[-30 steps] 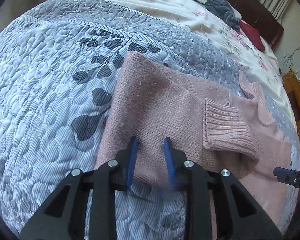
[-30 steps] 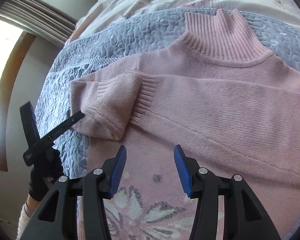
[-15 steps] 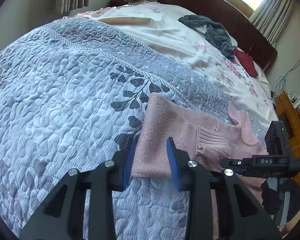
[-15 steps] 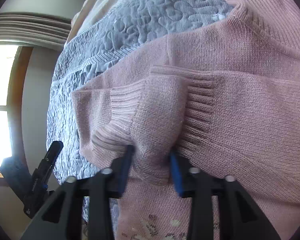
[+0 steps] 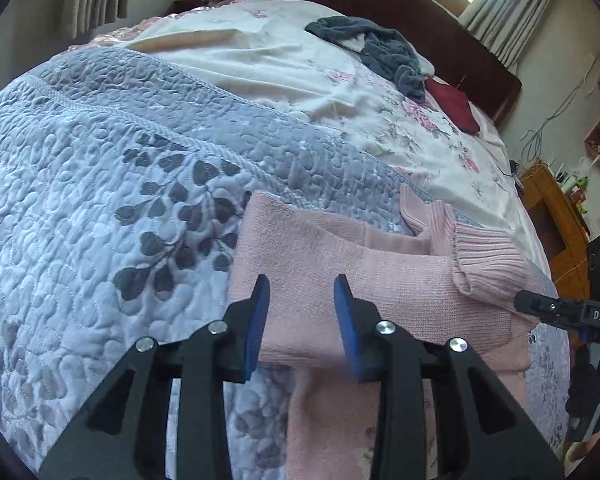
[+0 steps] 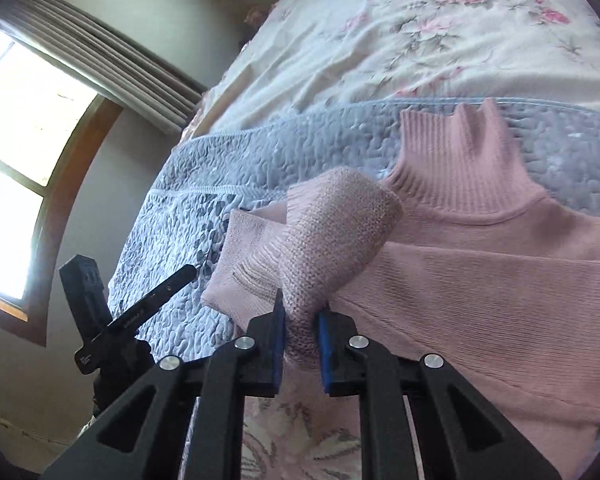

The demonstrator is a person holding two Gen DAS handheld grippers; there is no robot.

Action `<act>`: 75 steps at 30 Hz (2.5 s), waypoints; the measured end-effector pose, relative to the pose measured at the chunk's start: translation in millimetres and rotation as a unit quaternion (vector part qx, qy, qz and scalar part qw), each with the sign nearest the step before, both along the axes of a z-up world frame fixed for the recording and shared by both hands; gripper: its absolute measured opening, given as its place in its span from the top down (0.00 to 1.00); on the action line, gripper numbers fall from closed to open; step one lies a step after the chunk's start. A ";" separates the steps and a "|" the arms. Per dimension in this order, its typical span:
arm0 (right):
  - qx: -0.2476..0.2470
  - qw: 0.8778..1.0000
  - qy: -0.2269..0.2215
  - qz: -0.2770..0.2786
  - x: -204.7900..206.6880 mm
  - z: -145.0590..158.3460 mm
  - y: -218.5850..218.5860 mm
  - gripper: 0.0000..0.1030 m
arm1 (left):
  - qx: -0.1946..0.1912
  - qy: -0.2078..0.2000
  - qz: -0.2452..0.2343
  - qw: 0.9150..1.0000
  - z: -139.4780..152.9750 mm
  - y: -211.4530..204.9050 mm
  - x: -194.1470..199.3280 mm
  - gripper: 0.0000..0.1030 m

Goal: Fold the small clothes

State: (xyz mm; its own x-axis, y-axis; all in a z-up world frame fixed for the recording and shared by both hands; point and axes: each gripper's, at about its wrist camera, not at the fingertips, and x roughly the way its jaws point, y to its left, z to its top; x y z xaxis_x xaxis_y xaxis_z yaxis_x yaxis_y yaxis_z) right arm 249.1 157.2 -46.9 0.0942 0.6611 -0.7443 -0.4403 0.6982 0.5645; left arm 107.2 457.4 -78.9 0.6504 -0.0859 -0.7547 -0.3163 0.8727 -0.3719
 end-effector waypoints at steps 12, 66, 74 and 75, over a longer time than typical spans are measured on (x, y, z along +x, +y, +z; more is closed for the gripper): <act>-0.068 0.995 0.005 -0.069 17.1 -42.3 -89.1 0.87 | 0.019 0.053 -0.080 0.995 -42.6 -81.6 56.0 0.68; -0.118 0.977 0.012 -0.178 2.8 -59.0 -193.8 0.92 | 0.035 0.111 -0.098 0.988 -76.7 -98.6 78.3 0.63; -0.120 0.978 0.022 -0.169 -6.0 -71.0 -208.2 0.79 | 0.035 0.112 -0.101 0.988 -72.5 -98.6 77.7 0.63; -0.117 0.977 0.019 -0.175 -2.5 -67.3 -211.6 0.66 | 0.033 0.111 -0.099 0.988 -68.5 -98.6 77.5 0.62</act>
